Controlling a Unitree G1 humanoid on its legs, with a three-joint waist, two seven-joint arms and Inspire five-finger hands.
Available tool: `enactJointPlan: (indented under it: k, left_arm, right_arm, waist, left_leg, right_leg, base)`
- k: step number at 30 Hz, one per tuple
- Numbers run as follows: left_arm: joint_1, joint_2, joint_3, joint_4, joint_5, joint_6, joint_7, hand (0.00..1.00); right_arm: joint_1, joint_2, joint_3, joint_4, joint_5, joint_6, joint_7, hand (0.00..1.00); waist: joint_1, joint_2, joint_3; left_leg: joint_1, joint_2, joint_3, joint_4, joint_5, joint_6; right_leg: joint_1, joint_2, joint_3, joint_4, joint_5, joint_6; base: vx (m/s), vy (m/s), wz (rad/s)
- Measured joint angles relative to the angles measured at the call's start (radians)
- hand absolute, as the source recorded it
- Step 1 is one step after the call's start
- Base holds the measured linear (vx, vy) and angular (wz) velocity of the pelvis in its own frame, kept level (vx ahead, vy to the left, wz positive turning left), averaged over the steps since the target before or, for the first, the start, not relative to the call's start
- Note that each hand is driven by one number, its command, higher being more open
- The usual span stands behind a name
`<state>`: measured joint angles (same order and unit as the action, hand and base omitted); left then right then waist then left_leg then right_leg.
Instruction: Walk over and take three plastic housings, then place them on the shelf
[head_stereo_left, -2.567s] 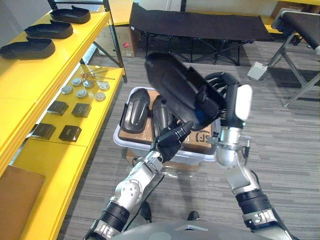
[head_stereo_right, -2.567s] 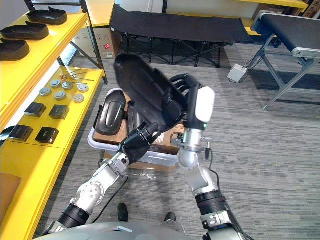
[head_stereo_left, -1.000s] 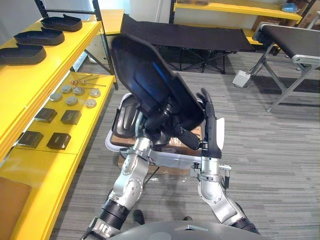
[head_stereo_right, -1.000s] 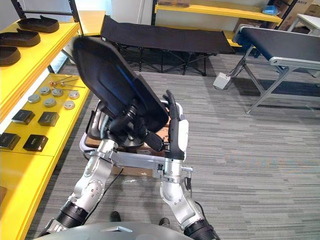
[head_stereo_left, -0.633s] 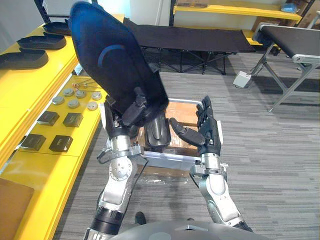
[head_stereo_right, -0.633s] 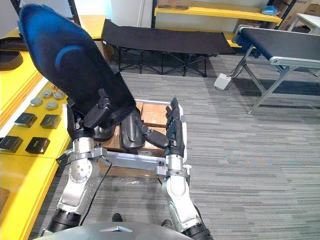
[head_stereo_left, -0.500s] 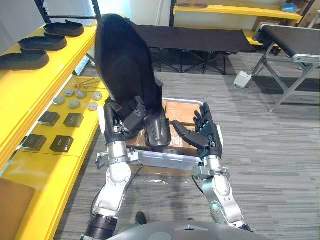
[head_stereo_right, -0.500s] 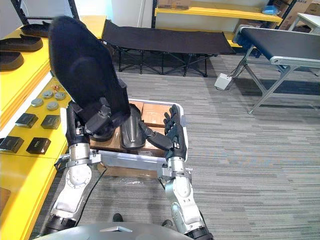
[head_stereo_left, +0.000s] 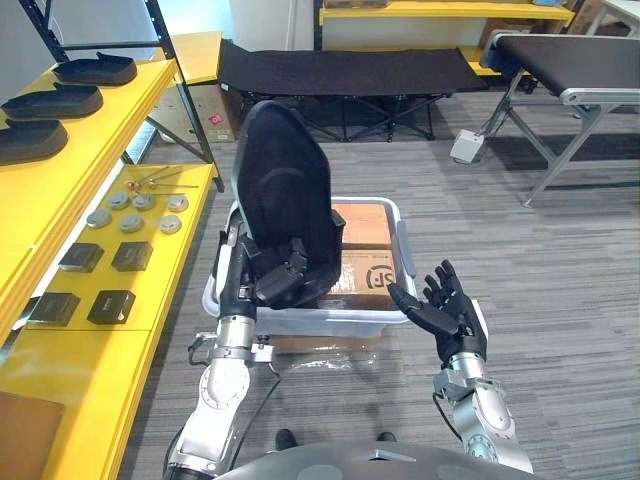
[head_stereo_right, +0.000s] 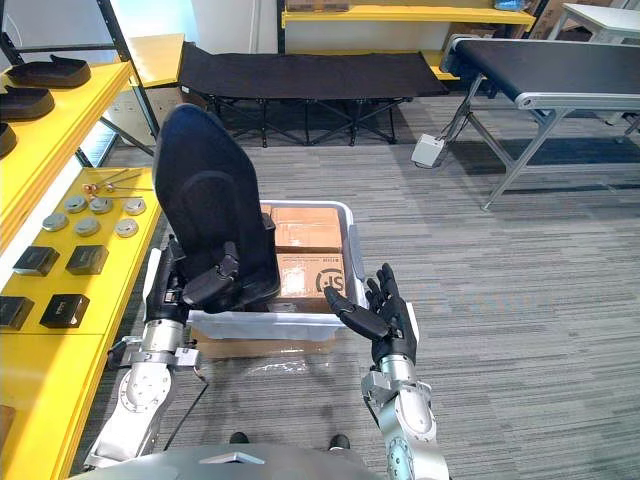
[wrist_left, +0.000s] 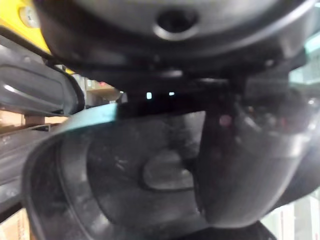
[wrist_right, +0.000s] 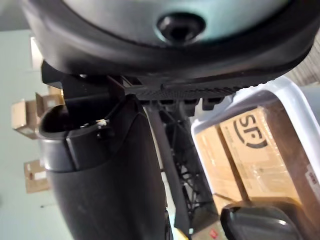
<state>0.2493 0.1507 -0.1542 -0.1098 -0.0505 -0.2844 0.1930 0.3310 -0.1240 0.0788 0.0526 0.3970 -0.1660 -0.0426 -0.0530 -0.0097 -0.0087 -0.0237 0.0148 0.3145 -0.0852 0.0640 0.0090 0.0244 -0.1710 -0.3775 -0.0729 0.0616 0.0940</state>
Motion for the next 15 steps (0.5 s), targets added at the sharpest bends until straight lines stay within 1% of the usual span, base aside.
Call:
enactJointPlan:
  k: [2, 4, 6, 8, 9, 10, 11, 12, 13, 14, 15]
  left_arm:
    - [0.008, -0.012, 0.033, -0.003, -0.032, -0.003, -0.002, 0.0]
    - [0.034, -0.028, 0.063, -0.027, -0.044, -0.003, 0.0, 0.0]
    - [0.07, -0.037, 0.085, -0.07, -0.07, -0.004, 0.002, 0.0]
    - [0.088, -0.043, 0.104, -0.091, -0.07, -0.004, 0.004, 0.0]
    - [0.106, -0.057, 0.129, -0.117, -0.07, -0.007, 0.001, 0.0]
    - [0.113, -0.062, 0.135, -0.126, -0.072, -0.007, -0.001, 0.0]
    - [0.118, -0.068, 0.143, -0.135, -0.088, -0.016, -0.013, 0.0]
    - [0.118, -0.071, 0.145, -0.14, -0.104, -0.025, -0.028, 0.0]
    - [0.12, -0.074, 0.147, -0.147, -0.104, -0.025, -0.033, 0.0]
    - [0.128, -0.078, 0.153, -0.166, -0.105, -0.025, -0.046, 0.0]
    - [0.139, -0.076, 0.16, -0.178, -0.109, -0.032, -0.071, 0.0]
  right_arm:
    - [-0.016, 0.0, 0.008, 0.031, -0.003, 0.013, 0.008, 1.0]
    - [-0.039, 0.001, 0.014, 0.062, -0.024, 0.025, 0.015, 1.0]
    - [-0.062, 0.001, 0.038, 0.07, -0.035, 0.031, 0.016, 1.0]
    - [-0.087, 0.001, 0.056, 0.071, -0.037, 0.034, 0.022, 1.0]
    - [-0.124, 0.002, 0.083, 0.071, -0.042, 0.034, 0.033, 1.0]
    - [-0.137, 0.002, 0.092, 0.071, -0.047, 0.034, 0.036, 1.0]
    - [-0.157, 0.002, 0.099, 0.071, -0.079, 0.034, 0.045, 1.0]
    - [-0.168, 0.001, 0.11, 0.071, -0.079, 0.034, 0.053, 1.0]
    - [-0.173, 0.001, 0.115, 0.072, -0.08, 0.035, 0.058, 1.0]
    - [-0.182, 0.001, 0.126, 0.072, -0.08, 0.035, 0.06, 1.0]
    - [-0.189, 0.002, 0.131, 0.073, -0.08, 0.039, 0.06, 1.0]
  waist:
    - [0.007, 0.0, 0.0]
    - [0.023, 0.0, 0.0]
    - [0.051, 0.002, 0.002]
    - [0.064, 0.002, 0.002]
    - [0.081, 0.003, 0.004]
    - [0.084, 0.003, 0.006]
    - [0.095, 0.005, 0.011]
    - [0.109, 0.005, 0.012]
    - [0.114, 0.005, 0.012]
    - [0.124, 0.007, 0.015]
    - [0.131, 0.008, 0.022]
  left_leg:
    - [0.0, -0.002, -0.016, 0.0, 0.0, 0.001]
    - [-0.001, -0.005, -0.032, 0.0, 0.002, 0.003]
    - [-0.003, -0.01, -0.064, 0.0, 0.003, 0.004]
    - [-0.005, -0.012, -0.08, 0.0, 0.004, 0.004]
    - [-0.007, -0.017, -0.108, -0.001, 0.006, 0.001]
    - [-0.007, -0.02, -0.121, -0.001, 0.007, 0.0]
    - [-0.008, -0.026, -0.146, -0.003, 0.009, -0.001]
    - [-0.014, -0.032, -0.172, -0.003, 0.012, 0.0]
    - [-0.02, -0.036, -0.187, -0.003, 0.015, 0.002]
    - [-0.032, -0.04, -0.22, -0.003, 0.023, 0.006]
    - [-0.04, -0.044, -0.26, -0.001, 0.035, 0.013]
  right_leg:
    - [0.009, -0.001, -0.015, 0.0, -0.001, 0.0]
    - [0.016, -0.002, -0.031, 0.0, -0.001, 0.0]
    - [0.03, -0.004, -0.062, -0.001, -0.005, 0.0]
    - [0.034, -0.004, -0.081, -0.001, -0.01, -0.001]
    - [0.047, -0.008, -0.108, -0.001, -0.014, 0.001]
    - [0.053, -0.012, -0.12, -0.001, -0.016, 0.004]
    - [0.067, -0.015, -0.146, 0.001, -0.024, 0.006]
    - [0.073, -0.018, -0.17, 0.008, -0.032, 0.005]
    - [0.073, -0.019, -0.175, 0.016, -0.035, 0.01]
    - [0.074, -0.02, -0.197, 0.041, -0.048, 0.01]
    - [0.073, -0.023, -0.196, 0.068, -0.058, 0.005]
  base:
    - [-0.01, 0.014, 0.2]
    - [-0.01, 0.018, 0.26]
    - [-0.01, 0.023, 0.38]
    - [-0.02, 0.025, 0.37]
    - [-0.01, 0.032, 0.48]
    - [0.0, 0.034, 0.65]
    - [0.0, 0.037, 0.64]
    - [0.0, 0.034, 0.67]
    - [0.02, 0.027, 0.73]
    - [0.05, 0.029, 0.88]
    - [0.06, 0.037, 0.91]
